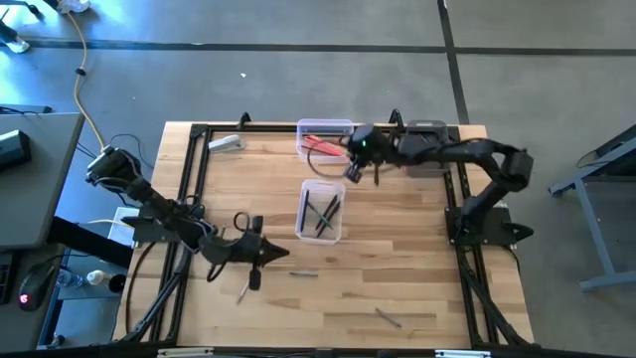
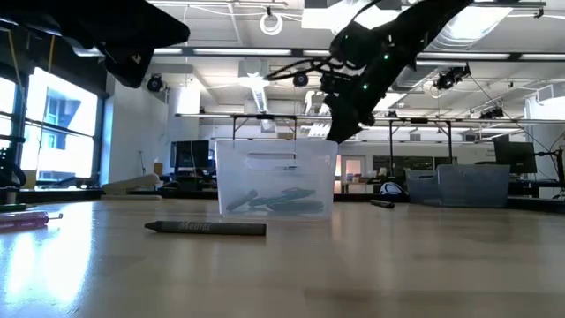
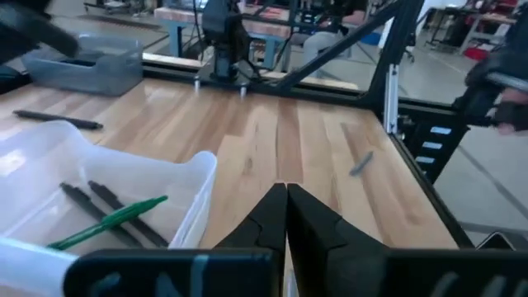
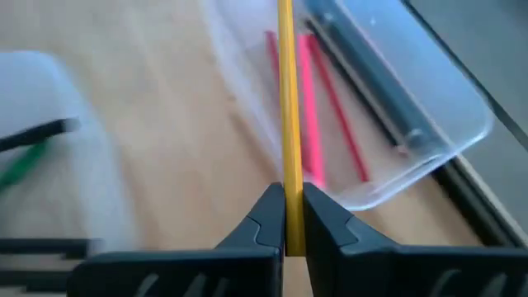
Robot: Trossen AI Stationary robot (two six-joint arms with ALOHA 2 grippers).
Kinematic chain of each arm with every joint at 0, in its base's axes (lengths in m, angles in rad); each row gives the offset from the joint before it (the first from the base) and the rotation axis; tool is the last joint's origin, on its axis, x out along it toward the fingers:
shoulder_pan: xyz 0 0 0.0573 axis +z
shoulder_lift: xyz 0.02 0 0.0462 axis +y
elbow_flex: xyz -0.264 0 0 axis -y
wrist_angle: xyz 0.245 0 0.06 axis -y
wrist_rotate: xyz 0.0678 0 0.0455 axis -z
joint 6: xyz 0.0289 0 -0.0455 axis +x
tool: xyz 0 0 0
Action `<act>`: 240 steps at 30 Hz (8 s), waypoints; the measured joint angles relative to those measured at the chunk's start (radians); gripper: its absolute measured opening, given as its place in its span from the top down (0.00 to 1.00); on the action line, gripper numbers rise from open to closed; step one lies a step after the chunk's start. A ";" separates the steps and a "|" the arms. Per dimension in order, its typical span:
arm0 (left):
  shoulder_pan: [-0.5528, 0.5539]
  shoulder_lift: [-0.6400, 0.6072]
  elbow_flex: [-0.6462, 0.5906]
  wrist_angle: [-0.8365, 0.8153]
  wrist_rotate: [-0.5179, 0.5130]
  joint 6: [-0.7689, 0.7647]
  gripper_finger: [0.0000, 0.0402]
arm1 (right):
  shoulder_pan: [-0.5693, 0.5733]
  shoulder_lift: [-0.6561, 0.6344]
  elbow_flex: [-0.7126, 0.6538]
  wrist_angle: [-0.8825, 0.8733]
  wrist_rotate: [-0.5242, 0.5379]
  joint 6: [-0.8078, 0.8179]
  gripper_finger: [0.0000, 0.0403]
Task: Sort crayons/erasers/pens/pencils in bins
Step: Put the yellow color pencil into the top transparent bin, then put the green color pencil into the top transparent bin
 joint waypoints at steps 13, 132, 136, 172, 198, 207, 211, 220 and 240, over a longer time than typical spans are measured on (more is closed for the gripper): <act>0.086 0.000 0.002 0.009 0.063 0.070 1.00 | -0.174 0.168 0.179 -0.105 -0.114 -0.106 0.98; -0.125 0.014 0.364 -1.006 0.084 -0.416 1.00 | 0.346 -0.581 -0.666 0.660 -0.013 -0.019 1.00; -0.192 0.065 0.448 -1.169 0.114 -0.560 1.00 | 0.455 -0.597 -0.666 0.657 0.062 -0.048 1.00; -0.375 0.077 0.359 -1.618 0.402 -1.453 0.70 | 0.586 -0.595 -0.635 0.651 0.117 -0.053 1.00; -0.366 -0.040 0.078 -1.406 0.509 -1.517 0.79 | 0.586 -0.595 -0.635 0.656 0.117 -0.061 1.00; -0.366 -0.035 0.100 -1.386 0.516 -1.373 0.97 | 0.586 -0.595 -0.635 0.659 0.117 -0.061 1.00; -0.367 -0.035 0.115 -1.315 0.470 -1.318 0.98 | 0.586 -0.595 -0.635 0.659 0.117 -0.055 1.00; -0.367 -0.028 0.114 -1.140 0.300 -1.192 0.99 | 0.590 -0.579 -0.635 0.646 0.098 0.003 1.00; -0.320 -0.029 0.114 -0.596 -0.175 -0.680 0.99 | 0.743 -0.172 -0.635 1.243 0.125 0.162 1.00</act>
